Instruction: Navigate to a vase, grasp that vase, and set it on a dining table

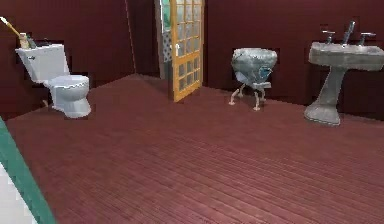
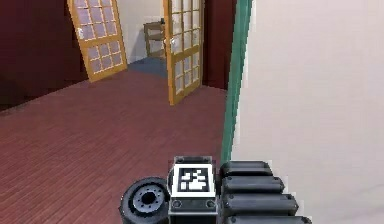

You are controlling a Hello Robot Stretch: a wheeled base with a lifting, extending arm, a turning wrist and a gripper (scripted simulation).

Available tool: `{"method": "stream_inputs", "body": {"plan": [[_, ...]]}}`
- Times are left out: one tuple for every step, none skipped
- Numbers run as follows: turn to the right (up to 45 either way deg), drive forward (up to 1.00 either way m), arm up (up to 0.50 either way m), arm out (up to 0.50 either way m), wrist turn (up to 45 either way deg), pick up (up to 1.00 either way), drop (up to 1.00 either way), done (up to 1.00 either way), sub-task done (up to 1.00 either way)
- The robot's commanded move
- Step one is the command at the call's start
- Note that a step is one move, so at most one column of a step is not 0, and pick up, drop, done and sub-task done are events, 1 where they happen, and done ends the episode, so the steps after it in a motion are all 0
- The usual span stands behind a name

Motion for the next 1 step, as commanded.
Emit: {"method": "stream_inputs", "body": {"plan": [[3.0, 0.00, 0.00, 0.00, 0.0, 0.00, 0.00, 0.00, 0.00]]}}
